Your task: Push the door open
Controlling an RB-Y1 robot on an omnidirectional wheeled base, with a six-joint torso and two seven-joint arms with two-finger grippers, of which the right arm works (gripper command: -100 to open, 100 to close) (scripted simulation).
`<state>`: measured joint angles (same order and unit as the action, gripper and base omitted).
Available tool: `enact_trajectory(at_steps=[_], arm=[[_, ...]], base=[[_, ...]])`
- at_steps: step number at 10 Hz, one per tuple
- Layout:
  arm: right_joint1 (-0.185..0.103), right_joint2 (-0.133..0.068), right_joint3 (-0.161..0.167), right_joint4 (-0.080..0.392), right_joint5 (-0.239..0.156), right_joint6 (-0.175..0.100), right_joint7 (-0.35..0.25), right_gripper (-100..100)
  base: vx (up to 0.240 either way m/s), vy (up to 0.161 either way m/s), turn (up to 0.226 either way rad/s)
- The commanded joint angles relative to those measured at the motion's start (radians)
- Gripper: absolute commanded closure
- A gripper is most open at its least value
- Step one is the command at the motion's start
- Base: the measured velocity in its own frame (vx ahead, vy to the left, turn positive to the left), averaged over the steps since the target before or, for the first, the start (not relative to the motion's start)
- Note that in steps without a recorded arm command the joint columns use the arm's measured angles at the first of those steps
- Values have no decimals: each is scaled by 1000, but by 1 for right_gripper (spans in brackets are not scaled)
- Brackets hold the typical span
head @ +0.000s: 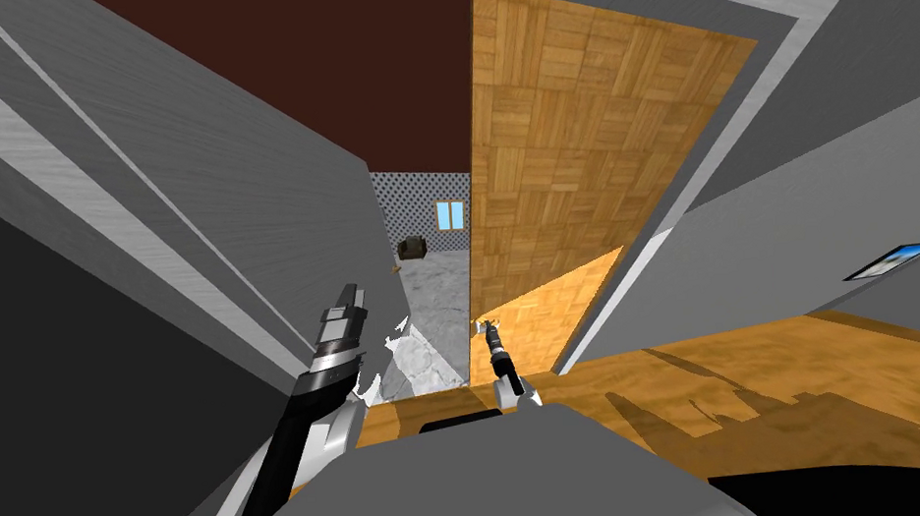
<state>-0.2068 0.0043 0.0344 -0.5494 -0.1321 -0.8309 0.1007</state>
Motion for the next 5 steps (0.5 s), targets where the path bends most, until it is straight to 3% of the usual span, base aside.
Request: enact_trajectory(at_steps=[1,3,4,5], arm=[[12,-11,-8,-34,-3,12,5,100],[12,-11,-8,-34,-3,12,5,100],[12,-25,-21,-33,-11,12,9,100],[12,-25,-21,-33,-11,12,9,100]], base=[[137,49,-23],[52,19,-15],[106,31,-20],[129,41,-16]])
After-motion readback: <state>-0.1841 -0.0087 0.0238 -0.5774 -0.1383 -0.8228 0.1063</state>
